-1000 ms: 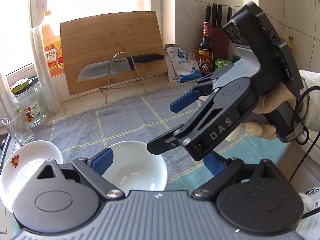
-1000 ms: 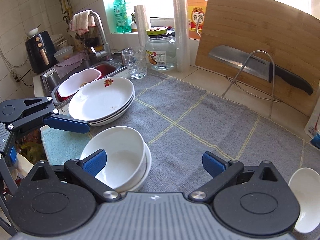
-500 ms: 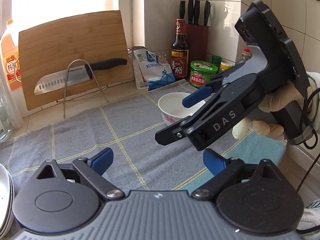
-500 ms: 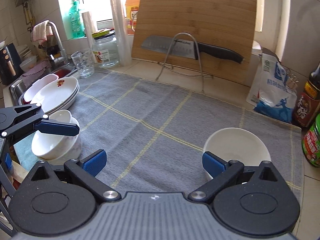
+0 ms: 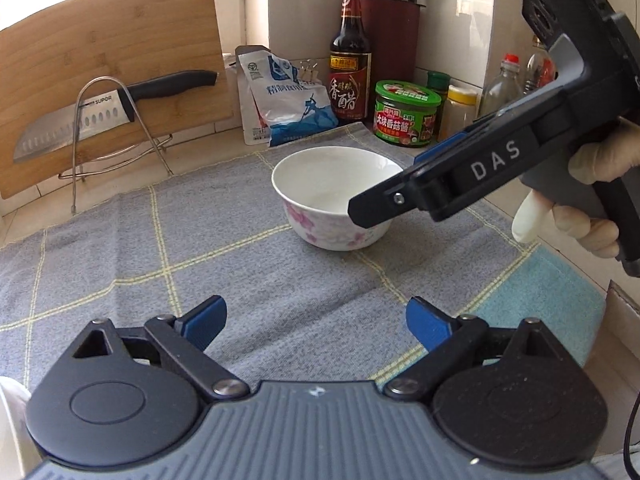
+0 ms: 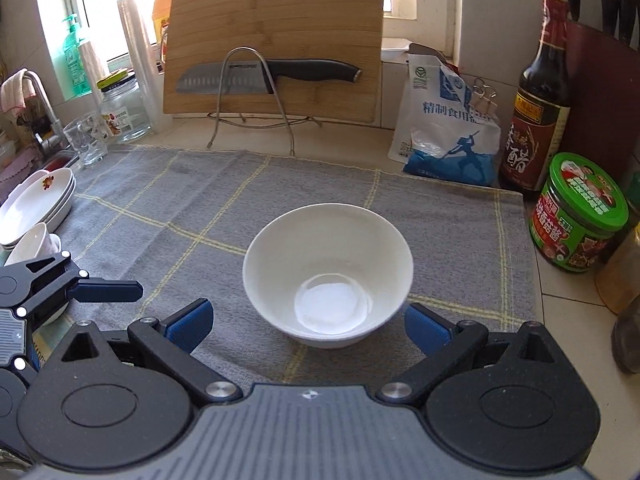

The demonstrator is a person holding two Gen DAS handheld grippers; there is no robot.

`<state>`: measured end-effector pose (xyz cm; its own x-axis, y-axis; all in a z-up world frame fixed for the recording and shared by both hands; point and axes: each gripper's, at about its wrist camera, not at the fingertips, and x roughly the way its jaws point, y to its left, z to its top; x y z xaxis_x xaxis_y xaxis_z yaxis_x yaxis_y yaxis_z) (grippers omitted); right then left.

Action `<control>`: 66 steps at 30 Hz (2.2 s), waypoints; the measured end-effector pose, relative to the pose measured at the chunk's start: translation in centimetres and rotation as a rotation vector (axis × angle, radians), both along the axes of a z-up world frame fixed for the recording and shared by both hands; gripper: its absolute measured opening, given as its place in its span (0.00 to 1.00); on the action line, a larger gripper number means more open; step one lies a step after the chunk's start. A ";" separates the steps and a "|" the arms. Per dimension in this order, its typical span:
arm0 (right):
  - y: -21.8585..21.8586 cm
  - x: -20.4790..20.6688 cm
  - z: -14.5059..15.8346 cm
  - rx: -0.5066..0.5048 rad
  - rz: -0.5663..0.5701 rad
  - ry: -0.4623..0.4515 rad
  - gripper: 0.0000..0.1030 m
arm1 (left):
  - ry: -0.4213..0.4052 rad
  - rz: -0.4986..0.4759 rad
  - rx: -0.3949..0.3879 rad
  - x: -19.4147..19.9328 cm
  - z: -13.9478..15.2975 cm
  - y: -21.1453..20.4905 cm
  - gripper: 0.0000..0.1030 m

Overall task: Organize plates and bowls
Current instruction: 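Move the right gripper to the pink flower-pattern bowl by the salt bag, then grasp the rim of the flower-pattern bowl with the right gripper, then carry the bowl with the right gripper and lower it onto the bowl stack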

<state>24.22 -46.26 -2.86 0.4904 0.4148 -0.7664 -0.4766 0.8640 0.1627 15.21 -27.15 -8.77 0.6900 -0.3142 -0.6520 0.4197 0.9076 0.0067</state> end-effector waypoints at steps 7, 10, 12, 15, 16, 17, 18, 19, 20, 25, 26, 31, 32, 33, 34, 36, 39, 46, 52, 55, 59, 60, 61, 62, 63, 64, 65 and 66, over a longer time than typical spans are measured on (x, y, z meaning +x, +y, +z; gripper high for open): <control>-1.0 3.0 -1.2 0.044 -0.030 0.014 1.00 | -0.051 -0.003 0.012 2.9 -0.8 -2.3 0.94; -1.4 4.3 -1.8 0.061 -0.035 0.033 1.00 | -0.074 -0.013 0.031 3.8 -1.1 -3.1 0.94; -1.6 5.1 -2.1 0.071 -0.033 0.047 0.99 | -0.080 -0.020 0.039 4.4 -1.2 -3.5 0.93; -1.7 6.0 -2.4 0.078 -0.021 0.056 0.96 | -0.090 -0.029 0.033 5.0 -1.4 -4.0 0.93; -1.7 6.3 -2.4 0.081 -0.017 0.061 0.94 | -0.091 -0.033 0.035 5.1 -1.5 -4.3 0.93; -1.7 6.5 -2.5 0.084 -0.013 0.065 0.91 | -0.094 -0.040 0.035 5.2 -1.5 -4.5 0.93; -1.6 6.6 -2.5 0.086 -0.009 0.066 0.90 | -0.098 -0.045 0.036 5.3 -1.6 -4.7 0.93; -1.6 6.8 -2.5 0.089 -0.001 0.068 0.88 | -0.101 -0.047 0.037 5.4 -1.6 -4.9 0.93; -1.5 6.9 -2.5 0.091 0.006 0.067 0.87 | -0.103 -0.051 0.036 5.5 -1.7 -5.1 0.92; -1.1 7.2 -2.7 0.090 0.038 0.076 0.77 | -0.109 -0.054 0.035 6.0 -1.8 -5.6 0.90; -1.0 7.2 -2.7 0.089 0.042 0.077 0.74 | -0.107 -0.056 0.032 6.1 -1.8 -5.7 0.89; -0.9 7.2 -2.9 0.097 0.059 0.087 0.69 | -0.108 -0.061 0.029 6.0 -1.9 -5.6 0.89; -0.8 7.3 -2.9 0.094 0.060 0.086 0.69 | -0.107 -0.061 0.029 6.1 -1.9 -5.6 0.89; -0.8 7.3 -2.9 0.094 0.061 0.086 0.69 | -0.108 -0.062 0.029 6.0 -1.9 -5.6 0.89; -0.8 7.3 -2.9 0.095 0.060 0.089 0.69 | -0.109 -0.063 0.030 6.0 -2.0 -5.6 0.89; -0.8 7.4 -2.9 0.097 0.059 0.090 0.69 | -0.109 -0.064 0.032 6.0 -2.0 -5.6 0.89; -0.8 7.3 -2.8 0.090 0.059 0.088 0.68 | -0.103 -0.066 0.026 6.1 -2.0 -5.5 0.89; -0.6 6.9 -2.2 0.092 0.062 0.085 0.68 | -0.078 -0.066 0.010 5.9 -1.9 -5.0 0.89; 0.3 5.6 -1.1 0.113 0.086 0.086 0.69 | -0.062 -0.040 0.011 4.6 -0.8 -4.0 0.89; 1.2 4.7 -0.3 0.118 0.109 0.086 0.69 | -0.058 -0.027 0.015 3.5 0.0 -3.0 0.89; 2.8 3.3 1.1 0.132 0.146 0.076 0.69 | -0.060 -0.002 0.022 1.8 1.4 -1.3 0.89; 3.3 2.8 1.5 0.138 0.156 0.073 0.69 | -0.060 0.007 0.021 1.4 1.8 -0.8 0.89; 3.8 2.4 1.9 0.143 0.167 0.069 0.69 | -0.061 0.015 0.022 1.0 2.2 -0.2 0.89; 4.3 2.0 2.3 0.147 0.180 0.066 0.69 | -0.062 0.024 0.020 0.5 2.6 0.4 0.89; 4.8 1.6 2.6 0.154 0.189 0.064 0.69 | -0.061 0.034 0.015 0.0 3.0 1.0 0.89; 5.4 1.2 3.0 0.159 0.200 0.063 0.69 | -0.060 0.046 0.011 -0.5 3.4 1.6 0.89; 6.0 0.9 3.3 0.161 0.215 0.059 0.69 | -0.059 0.056 0.010 -0.9 3.7 2.2 0.89; 6.7 0.4 3.7 0.163 0.233 0.054 0.69 | -0.059 0.070 0.010 -1.5 4.1 2.9 0.89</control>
<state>24.64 -39.54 0.89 0.3274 0.6314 -0.7030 -0.6462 0.6924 0.3209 13.75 -24.25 -4.70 0.7475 -0.2575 -0.6124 0.3535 0.9346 0.0385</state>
